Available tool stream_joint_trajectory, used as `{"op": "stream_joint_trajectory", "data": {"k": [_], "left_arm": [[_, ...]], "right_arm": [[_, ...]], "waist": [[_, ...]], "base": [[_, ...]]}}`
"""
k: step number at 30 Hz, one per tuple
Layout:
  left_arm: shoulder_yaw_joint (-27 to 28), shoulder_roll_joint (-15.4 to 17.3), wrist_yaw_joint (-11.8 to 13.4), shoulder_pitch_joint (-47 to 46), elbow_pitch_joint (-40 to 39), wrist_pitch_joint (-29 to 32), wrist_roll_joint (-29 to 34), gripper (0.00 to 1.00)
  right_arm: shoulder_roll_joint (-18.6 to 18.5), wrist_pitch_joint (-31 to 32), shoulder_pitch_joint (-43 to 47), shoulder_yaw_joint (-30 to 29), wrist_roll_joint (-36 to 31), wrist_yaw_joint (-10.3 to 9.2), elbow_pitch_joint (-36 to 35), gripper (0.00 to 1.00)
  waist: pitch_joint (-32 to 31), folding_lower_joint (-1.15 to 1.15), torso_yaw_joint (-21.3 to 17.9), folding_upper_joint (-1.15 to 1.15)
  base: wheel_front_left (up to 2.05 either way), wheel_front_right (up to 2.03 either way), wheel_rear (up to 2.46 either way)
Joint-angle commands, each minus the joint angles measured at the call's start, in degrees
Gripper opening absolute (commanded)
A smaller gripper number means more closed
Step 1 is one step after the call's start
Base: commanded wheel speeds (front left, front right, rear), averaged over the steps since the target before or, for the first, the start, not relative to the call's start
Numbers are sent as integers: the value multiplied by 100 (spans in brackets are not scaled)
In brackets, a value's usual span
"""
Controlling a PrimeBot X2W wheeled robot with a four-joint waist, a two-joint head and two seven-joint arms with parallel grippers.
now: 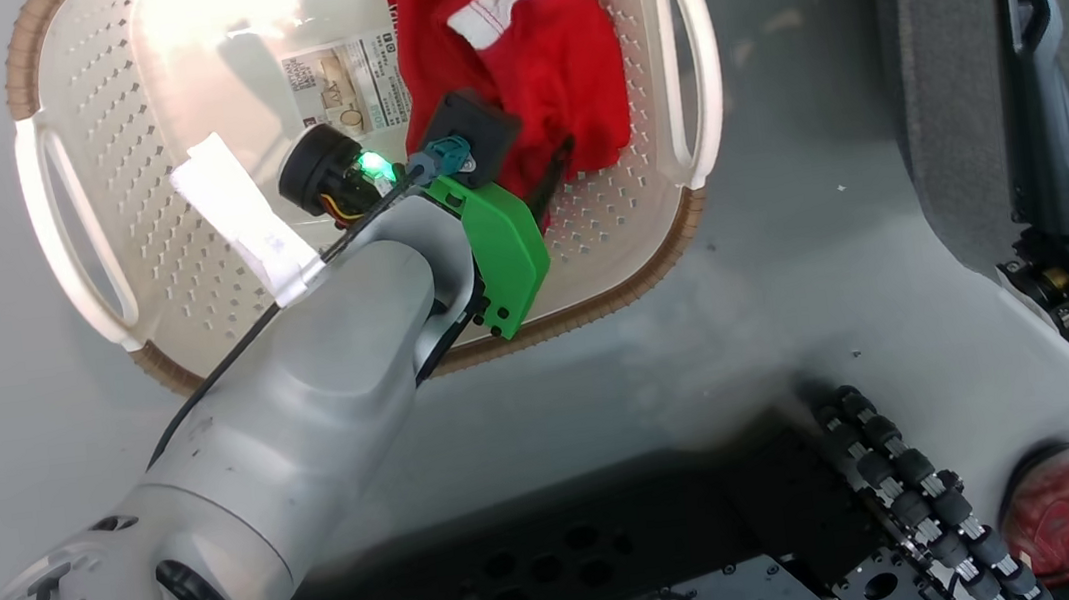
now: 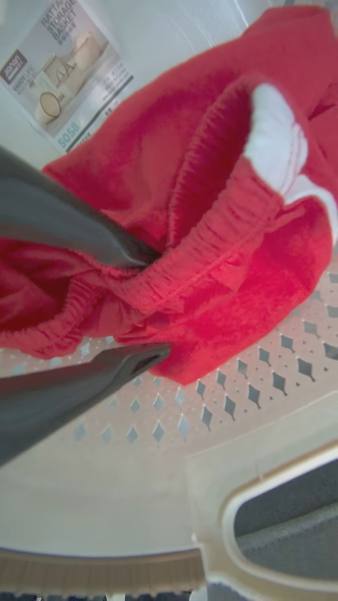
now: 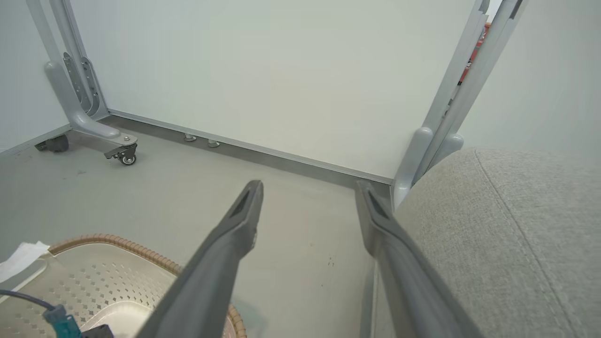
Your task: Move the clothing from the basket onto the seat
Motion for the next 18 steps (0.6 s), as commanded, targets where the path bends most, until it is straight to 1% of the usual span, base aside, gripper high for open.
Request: {"op": "stream_joint_trajectory", "data": {"k": [1, 8, 12, 16, 18], "left_arm": [[-3, 25, -15, 83, -11, -42, 87, 0], [-4, 28, -15, 44, 10, -137, 423, 0], [-4, 26, -15, 33, 37, -331, 533, 0], [-3, 28, -15, 61, 144, -467, 559, 0], [19, 22, -15, 131, 143, -496, 417, 0]], "right_arm": [[-15, -8, 62, -21, -9, -8, -22, 100], [23, -8, -71, 43, -77, -8, -43, 100], [47, -8, -213, 70, -114, -8, -15, 100], [93, -8, -378, 75, -125, -8, 23, 100], [142, -8, -438, 65, -93, -8, 76, 100]], "waist": [[-7, 0, -11, 19], [-33, 0, 56, 19], [-79, 0, 91, 19], [-158, 0, 125, 19], [-249, 0, 117, 19]], "base": [[0, 0, 0], [0, 0, 0], [0, 0, 0], [0, 0, 0], [0, 0, 0]]}}
